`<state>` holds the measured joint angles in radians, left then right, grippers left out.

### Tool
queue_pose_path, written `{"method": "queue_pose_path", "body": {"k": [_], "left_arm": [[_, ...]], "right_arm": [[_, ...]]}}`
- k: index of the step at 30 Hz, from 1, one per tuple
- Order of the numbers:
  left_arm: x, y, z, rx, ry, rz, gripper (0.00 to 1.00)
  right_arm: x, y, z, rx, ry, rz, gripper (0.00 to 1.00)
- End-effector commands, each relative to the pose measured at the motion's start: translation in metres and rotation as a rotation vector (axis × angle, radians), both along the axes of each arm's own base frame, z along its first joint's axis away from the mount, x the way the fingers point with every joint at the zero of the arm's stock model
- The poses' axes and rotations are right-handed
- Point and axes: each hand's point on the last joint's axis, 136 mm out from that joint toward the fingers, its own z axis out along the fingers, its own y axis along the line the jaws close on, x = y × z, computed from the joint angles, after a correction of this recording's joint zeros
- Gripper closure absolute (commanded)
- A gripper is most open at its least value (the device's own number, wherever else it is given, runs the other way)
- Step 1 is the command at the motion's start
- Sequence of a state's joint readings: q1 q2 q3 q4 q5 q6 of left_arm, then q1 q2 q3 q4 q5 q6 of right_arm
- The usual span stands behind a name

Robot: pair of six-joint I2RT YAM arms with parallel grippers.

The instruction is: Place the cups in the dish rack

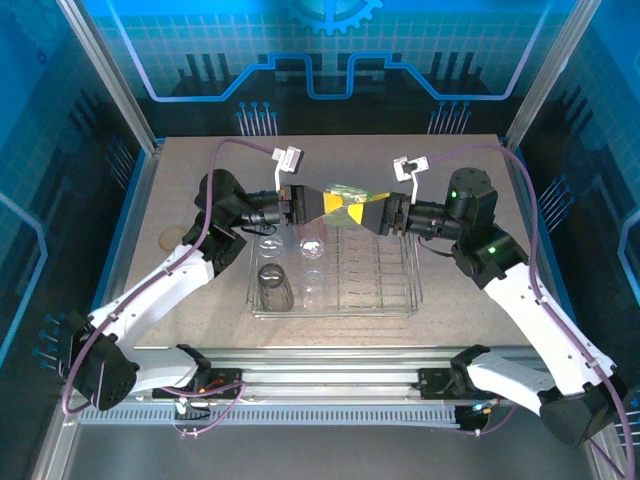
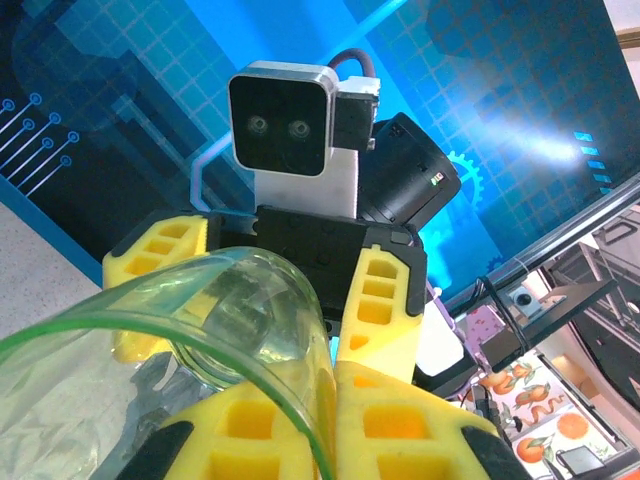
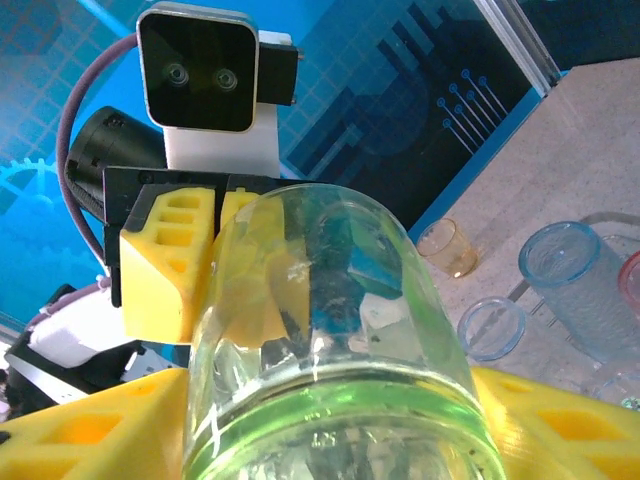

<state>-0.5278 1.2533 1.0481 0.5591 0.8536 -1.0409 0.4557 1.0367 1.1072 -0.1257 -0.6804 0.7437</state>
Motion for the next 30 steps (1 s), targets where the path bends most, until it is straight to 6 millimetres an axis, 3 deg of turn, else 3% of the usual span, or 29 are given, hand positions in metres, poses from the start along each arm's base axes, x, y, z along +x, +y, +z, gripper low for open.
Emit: {"method": "queue_pose_path", "body": {"k": [1,5,7,8,14,19,25,30], "left_arm": [[0.003,-0.005,-0.006,0.001,-0.02,0.008,0.94],[0.006,-0.005,-0.016,0.011,0.001,0.015,0.33],[0.008,-0.003,-0.022,0.025,0.012,0.034,0.04],[0.01,-0.002,-0.025,0.032,0.014,0.047,0.01],[0.023,0.026,-0.048,0.169,0.017,0.227,0.01],[0.035,0.084,-0.083,0.485,-0.03,0.585,0.01],[0.019,0.143,-0.104,0.715,-0.104,0.788,0.01],[0.003,0.171,-0.121,0.806,-0.114,0.859,0.01]], "right_arm": [[-0.001,0.003,-0.001,-0.032,0.002,-0.007,0.39],[-0.001,-0.001,-0.004,-0.076,0.005,-0.024,0.63],[-0.001,-0.005,-0.004,-0.108,0.0,-0.045,0.65],[-0.001,-0.008,-0.005,-0.124,-0.002,-0.053,0.66],[0.002,-0.041,-0.021,-0.34,-0.007,-0.174,0.7],[0.009,-0.081,-0.053,-0.612,0.044,-0.283,0.74],[0.022,-0.111,-0.083,-0.805,0.108,-0.336,0.83],[0.038,-0.126,-0.107,-0.929,0.148,-0.359,0.85]]}}
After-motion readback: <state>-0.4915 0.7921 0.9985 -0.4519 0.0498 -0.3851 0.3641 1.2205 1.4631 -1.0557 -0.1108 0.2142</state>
